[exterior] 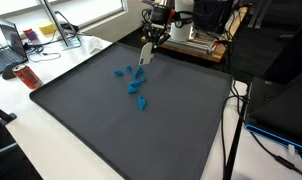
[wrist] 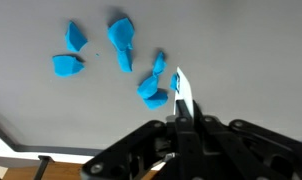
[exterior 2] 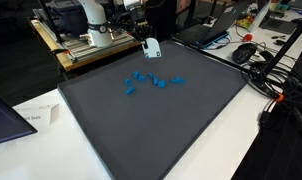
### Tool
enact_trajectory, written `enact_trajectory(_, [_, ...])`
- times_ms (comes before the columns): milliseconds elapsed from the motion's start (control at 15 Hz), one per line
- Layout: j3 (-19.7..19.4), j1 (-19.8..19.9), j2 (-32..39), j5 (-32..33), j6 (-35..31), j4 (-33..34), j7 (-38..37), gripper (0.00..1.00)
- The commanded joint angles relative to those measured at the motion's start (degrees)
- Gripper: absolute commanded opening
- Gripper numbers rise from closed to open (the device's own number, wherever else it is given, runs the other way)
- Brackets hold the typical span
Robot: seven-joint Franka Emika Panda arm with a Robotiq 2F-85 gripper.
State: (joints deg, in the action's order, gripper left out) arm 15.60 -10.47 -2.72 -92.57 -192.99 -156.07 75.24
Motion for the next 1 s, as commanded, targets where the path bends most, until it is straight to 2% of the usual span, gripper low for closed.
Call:
enact_trajectory(0, [0.2,-0.2,1.3,-0.1,-0.3,0.6,0.0,0.04])
enact_trajectory(200, [0.2,-0.2,4.3,-0.1,-0.1,2.0,0.2,0.04])
enact_trajectory(600, [0.6,-0.7,5.4,0.1,-1.9,3.4,0.8,0.01])
enact_trajectory(933, [1.0,-0.5,7.9,-1.1,-3.6,5.4,4.8,0.01])
